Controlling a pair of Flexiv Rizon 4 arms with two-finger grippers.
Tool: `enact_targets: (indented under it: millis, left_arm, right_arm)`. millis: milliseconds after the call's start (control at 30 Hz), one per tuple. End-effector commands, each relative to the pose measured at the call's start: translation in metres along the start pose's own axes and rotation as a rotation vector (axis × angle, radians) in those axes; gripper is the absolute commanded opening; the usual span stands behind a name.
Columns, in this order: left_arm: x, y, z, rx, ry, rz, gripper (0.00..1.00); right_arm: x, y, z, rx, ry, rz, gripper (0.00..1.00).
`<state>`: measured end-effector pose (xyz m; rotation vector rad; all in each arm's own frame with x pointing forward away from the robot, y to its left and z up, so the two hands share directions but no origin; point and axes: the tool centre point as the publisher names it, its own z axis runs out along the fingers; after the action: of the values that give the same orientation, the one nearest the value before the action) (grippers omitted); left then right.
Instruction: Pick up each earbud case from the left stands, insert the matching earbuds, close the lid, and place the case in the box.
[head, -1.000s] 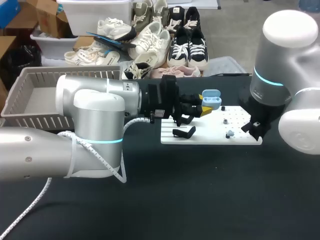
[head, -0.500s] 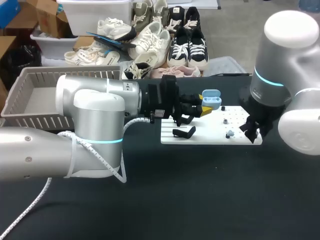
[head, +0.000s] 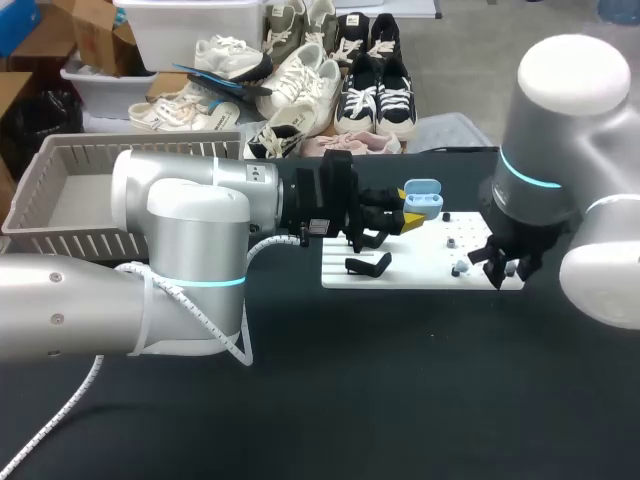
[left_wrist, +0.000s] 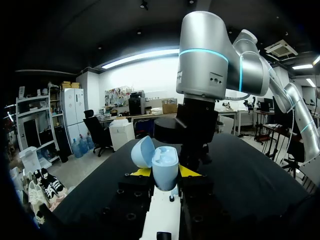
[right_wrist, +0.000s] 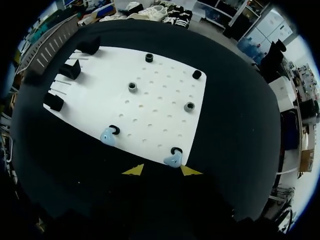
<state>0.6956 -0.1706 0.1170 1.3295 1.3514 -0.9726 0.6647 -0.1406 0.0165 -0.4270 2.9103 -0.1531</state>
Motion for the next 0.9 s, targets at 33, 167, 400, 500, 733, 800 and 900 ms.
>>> enact_targets:
  millis: [33, 167, 400, 500, 733, 800, 900]
  left_arm:
    - [0.001, -0.001, 0.0, -0.003, -0.004, 0.001, 0.0]
    - [0.001, -0.001, 0.0, -0.003, -0.004, 0.001, 0.0]
    - [0.001, -0.001, 0.0, -0.003, -0.004, 0.001, 0.0]
    - [0.001, -0.001, 0.0, -0.003, -0.004, 0.001, 0.0]
    - [0.001, -0.001, 0.0, -0.003, -0.004, 0.001, 0.0]
    - [0.001, -0.001, 0.0, -0.003, -0.004, 0.001, 0.0]
    - [0.001, -0.001, 0.0, -0.003, -0.004, 0.001, 0.0]
  right_arm:
    - [0.004, 0.001, 0.0, 0.013, -0.021, 0.008, 0.38]
    - [0.001, -0.002, -0.001, 0.022, -0.021, 0.01, 0.38]
    - [-0.002, -0.011, -0.006, 0.045, -0.014, -0.001, 0.37]
    - [-0.004, -0.013, -0.007, 0.053, -0.013, -0.004, 0.38]
    - [-0.009, -0.011, -0.006, 0.078, -0.012, -0.002, 0.38]
    - [-0.01, -0.011, -0.006, 0.08, -0.014, 0.005, 0.38]
    - [-0.01, -0.011, -0.004, 0.081, -0.015, 0.012, 0.38]
